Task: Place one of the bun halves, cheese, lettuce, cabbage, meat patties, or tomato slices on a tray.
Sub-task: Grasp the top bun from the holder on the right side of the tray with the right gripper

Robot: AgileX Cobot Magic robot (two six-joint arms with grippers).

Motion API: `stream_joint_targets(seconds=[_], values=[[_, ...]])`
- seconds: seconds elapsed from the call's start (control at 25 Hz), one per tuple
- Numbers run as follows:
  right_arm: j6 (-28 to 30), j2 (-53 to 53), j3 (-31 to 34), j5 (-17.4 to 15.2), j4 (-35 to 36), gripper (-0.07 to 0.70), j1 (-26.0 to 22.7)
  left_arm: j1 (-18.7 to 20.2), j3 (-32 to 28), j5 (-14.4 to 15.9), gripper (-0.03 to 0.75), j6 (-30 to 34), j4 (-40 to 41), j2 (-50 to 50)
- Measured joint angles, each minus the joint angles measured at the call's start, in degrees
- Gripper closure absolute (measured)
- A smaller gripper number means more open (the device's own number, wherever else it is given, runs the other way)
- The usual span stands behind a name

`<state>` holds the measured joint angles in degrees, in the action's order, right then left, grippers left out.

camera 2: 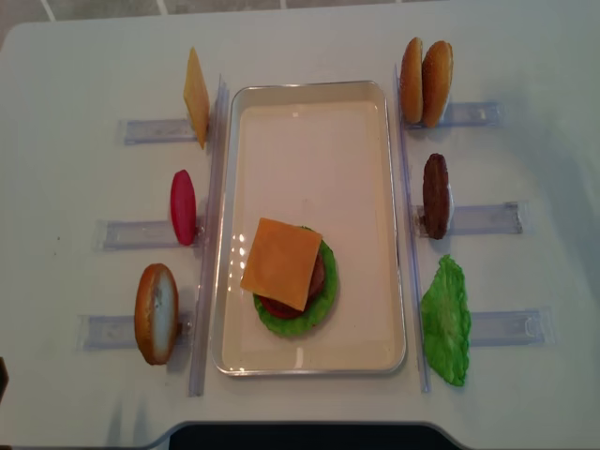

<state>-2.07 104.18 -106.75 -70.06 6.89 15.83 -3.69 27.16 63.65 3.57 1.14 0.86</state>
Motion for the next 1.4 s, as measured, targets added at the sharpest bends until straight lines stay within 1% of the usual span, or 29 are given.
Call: stream_joint_targets(seconds=[0.08,0.2,0.32,0.44,0.76,0.96,1.4], values=[[-1.05,0.00,0.00,0.00,-0.64,0.248,3.10,0.00,0.00,0.00,0.450,0.00,0.00,0.00],[-2.65,0.00,0.00,0.00,-1.45,0.224,5.11,0.00,0.00,0.00,0.450,0.00,0.00,0.00],[-4.17,0.00,0.00,-0.05,-2.05,0.188,5.18,0.00,0.00,0.00,0.450,0.00,0.00,0.00],[-5.32,0.00,0.00,-0.05,-3.05,0.168,5.18,0.00,0.00,0.00,0.450,0.00,0.00,0.00],[-10.20,0.26,0.00,0.27,-3.29,0.162,5.18,0.00,0.00,0.00,0.450,0.00,0.00,0.00],[-10.75,3.33,-0.07,0.92,-3.29,0.162,5.18,0.00,0.00,0.00,0.450,0.00,0.00,0.00],[-10.75,9.37,-0.07,5.63,-1.99,0.162,4.65,0.00,0.00,0.00,0.450,0.00,0.00,0.00]])
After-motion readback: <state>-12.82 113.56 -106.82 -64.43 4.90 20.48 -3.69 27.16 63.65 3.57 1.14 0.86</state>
